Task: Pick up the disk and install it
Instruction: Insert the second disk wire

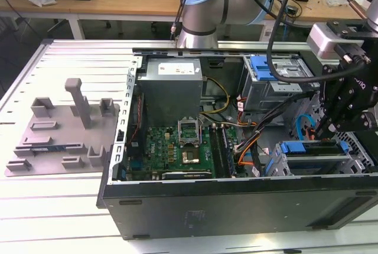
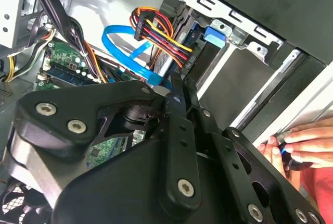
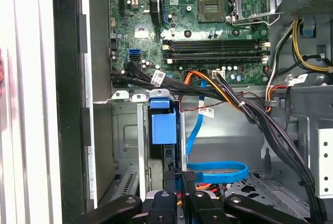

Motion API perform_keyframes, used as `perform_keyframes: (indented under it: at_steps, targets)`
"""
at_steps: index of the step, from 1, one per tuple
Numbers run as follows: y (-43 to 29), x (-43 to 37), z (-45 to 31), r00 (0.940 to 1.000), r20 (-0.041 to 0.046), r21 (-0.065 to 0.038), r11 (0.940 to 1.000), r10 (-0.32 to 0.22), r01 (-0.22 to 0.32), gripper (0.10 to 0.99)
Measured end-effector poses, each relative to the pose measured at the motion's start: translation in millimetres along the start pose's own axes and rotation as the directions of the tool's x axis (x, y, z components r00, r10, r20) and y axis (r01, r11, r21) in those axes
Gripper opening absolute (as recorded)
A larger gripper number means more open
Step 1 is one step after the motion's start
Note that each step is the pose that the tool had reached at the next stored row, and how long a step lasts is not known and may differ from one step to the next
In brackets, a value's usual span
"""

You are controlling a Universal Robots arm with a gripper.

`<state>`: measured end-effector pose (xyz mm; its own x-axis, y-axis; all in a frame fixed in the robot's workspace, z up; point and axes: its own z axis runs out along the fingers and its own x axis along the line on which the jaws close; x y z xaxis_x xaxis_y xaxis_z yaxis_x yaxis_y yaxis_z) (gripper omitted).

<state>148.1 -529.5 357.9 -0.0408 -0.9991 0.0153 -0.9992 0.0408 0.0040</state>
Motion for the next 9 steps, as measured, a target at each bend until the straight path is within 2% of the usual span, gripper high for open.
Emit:
perform_keyframes:
  at_steps: [9]
  targets:
    - [-0.9, 0.4, 1.3, 1.0000, -0.0003, 0.000, 1.0000, 0.000, 0.000, 0.161]
